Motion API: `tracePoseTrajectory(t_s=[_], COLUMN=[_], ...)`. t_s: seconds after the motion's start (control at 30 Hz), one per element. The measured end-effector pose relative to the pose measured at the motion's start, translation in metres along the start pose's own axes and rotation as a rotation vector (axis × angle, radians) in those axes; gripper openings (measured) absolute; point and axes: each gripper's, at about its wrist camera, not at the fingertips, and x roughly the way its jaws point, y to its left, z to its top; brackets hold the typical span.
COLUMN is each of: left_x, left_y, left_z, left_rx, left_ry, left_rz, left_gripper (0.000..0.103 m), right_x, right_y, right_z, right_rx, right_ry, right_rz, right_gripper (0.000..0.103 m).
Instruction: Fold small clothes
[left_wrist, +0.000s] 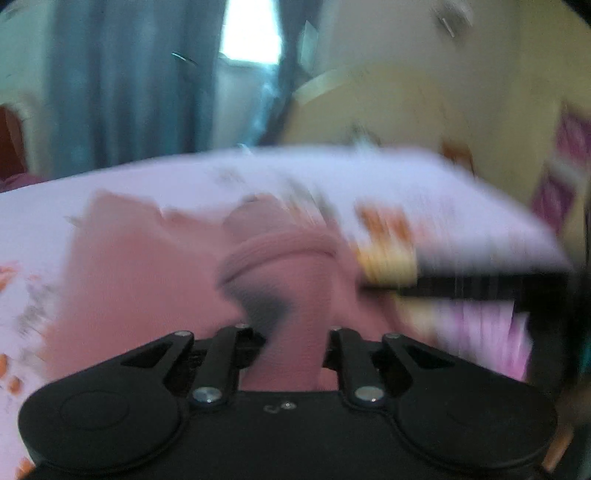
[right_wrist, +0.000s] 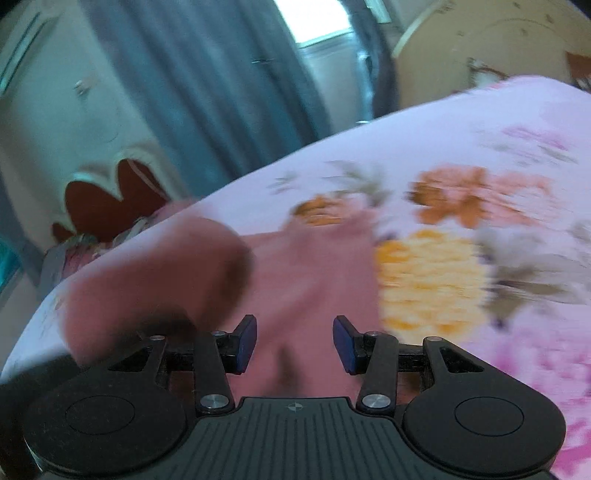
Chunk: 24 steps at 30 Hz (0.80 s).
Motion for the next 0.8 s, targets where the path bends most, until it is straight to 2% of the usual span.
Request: tracePoseTrajectory(t_s=[0.1,0.2,0.23,0.27,0.3,0.4,0.5,0.53,0.57,0.7,0.73,0.77,0.8], left_x=[-0.013,-0.03,-0.036,-0.043,-0.051,-0.075,-0.089,-0.093,-0.097,-0.095,-0.095,-0.093,-0.091], left_y=[-0.019,-0.019,-0.017,-0.013,-0.01,0.002,0.022,0.03,0.037,0.064,0.071,0.076,0.082], left_z=[-0.018,-0.025,-0.026,-0.028,-0.03,-0.035,-0.029,-0.028,-0.026,-0.019,-0.017,-0.015,-0.013], left_rx=[0.106,0.097,0.085,0.077,0.074,0.069,0.006,-0.018,-0.038,-0.087,-0.096,-0.105,-0.113], left_ry=[-0.008,0.011,0.017,0.018,0.013,-0.008,-0.035,-0.041,-0.048,-0.063,-0.069,-0.075,-0.076], left_rz=[0.012,-0.022,-0.029,-0.031,-0.033,-0.018,0.041,0.07,0.099,0.185,0.197,0.214,0.23], left_gripper=[0.028,0.035,0.039,0.048,0.057,0.062,0.062,0.062,0.062,0.062,0.062,0.062,0.062], right_x=[-0.008,0.0,0.004,0.008,0.013,0.032,0.046,0.05,0.053,0.058,0.058,0.058,0.059], right_y=[-0.007,-0.001,0.001,0.004,0.007,0.01,0.011,0.012,0.012,0.014,0.015,0.017,0.02], right_z=[0.004,0.005,0.003,0.002,0.0,-0.004,-0.007,-0.008,-0.009,-0.011,-0.01,-0.01,-0.009], right_rx=[0.008,-0.002,0.001,0.004,0.004,-0.003,-0.003,-0.002,0.007,0.004,-0.003,-0.014,-0.028], right_ry=[-0.018,0.016,0.032,0.042,0.045,0.085,0.117,0.126,0.141,0.154,0.153,0.152,0.152], right_rz=[0.039,0.097,0.118,0.137,0.147,0.154,0.175,0.181,0.186,0.189,0.193,0.191,0.181], right_gripper=[0.046,0.047,0.057,0.075,0.079,0.08,0.078,0.066,0.05,0.036,0.019,0.012,0.012])
